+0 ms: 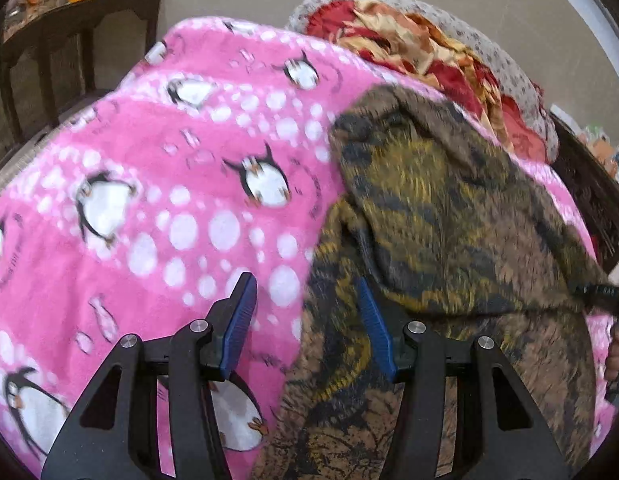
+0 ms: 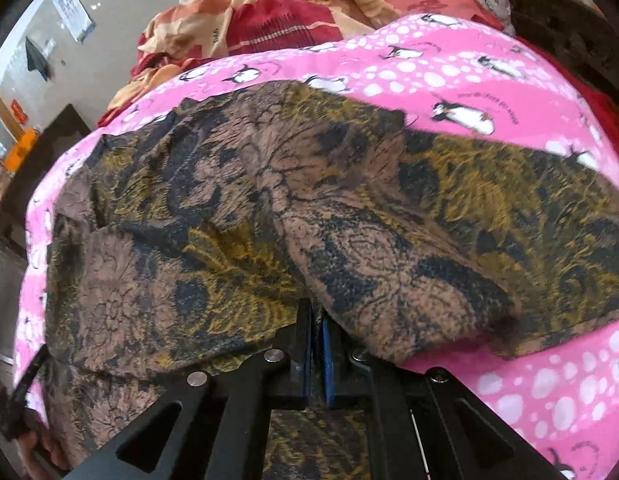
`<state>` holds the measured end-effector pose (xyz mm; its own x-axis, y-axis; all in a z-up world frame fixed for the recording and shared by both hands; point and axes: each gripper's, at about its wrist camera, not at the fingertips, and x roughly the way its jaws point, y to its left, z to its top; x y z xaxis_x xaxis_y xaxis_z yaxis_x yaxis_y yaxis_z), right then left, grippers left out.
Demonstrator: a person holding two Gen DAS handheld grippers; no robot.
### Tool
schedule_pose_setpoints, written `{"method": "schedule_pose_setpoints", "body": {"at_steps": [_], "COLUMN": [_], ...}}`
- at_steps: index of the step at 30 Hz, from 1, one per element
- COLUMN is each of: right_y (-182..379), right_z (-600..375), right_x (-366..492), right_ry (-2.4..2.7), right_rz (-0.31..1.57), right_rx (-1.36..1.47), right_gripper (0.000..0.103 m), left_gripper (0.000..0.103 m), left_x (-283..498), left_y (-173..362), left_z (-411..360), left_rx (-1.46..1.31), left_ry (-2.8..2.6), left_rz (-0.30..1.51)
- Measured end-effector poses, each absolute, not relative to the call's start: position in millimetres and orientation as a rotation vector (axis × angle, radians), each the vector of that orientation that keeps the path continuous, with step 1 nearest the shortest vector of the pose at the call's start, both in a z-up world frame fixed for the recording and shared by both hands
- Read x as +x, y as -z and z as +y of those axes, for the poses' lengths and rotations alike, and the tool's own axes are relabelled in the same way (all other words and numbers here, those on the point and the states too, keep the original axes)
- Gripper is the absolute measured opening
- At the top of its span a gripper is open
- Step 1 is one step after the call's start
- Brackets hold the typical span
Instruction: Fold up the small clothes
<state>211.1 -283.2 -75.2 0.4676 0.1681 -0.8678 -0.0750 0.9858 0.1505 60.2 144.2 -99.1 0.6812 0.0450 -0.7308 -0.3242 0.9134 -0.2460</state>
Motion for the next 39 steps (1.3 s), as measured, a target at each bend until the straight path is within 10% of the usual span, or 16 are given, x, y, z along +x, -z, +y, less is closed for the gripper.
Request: {"method": "schedule_pose_setpoints", "body": {"at_steps": [13, 32, 35, 39], "right_y": [26.7, 49.8, 81.3, 78.5], "right_z": [-291.1, -230.5, -212.8, -215.8], "right_x": [163.0, 198.1, 186.9, 175.3], "right_ry": [-0.309, -0.323, -0.329, -0.282], "right_rz": [0.901, 0.864, 0.948, 0.968], "right_rx": [0.067, 0.022, -0.045, -0.048], "right_gripper": [0.008, 0.009, 0.032, 0.035], "left_gripper": [0.054, 0.066, 0.071, 0.071], "left_x": [189.7, 167.1, 172.9, 168.4], "left_y": [110.2, 117.1, 117.3, 93.7], "left_z": [95.6, 123.9, 119.4, 117.2], "left_rx": [-0.066, -0.21, -0.185, -0.153], "left_ry": [-0.201, -0.188, -0.183, -0.189], "left_rz": [0.939, 0.873, 0.893, 0.903]}}
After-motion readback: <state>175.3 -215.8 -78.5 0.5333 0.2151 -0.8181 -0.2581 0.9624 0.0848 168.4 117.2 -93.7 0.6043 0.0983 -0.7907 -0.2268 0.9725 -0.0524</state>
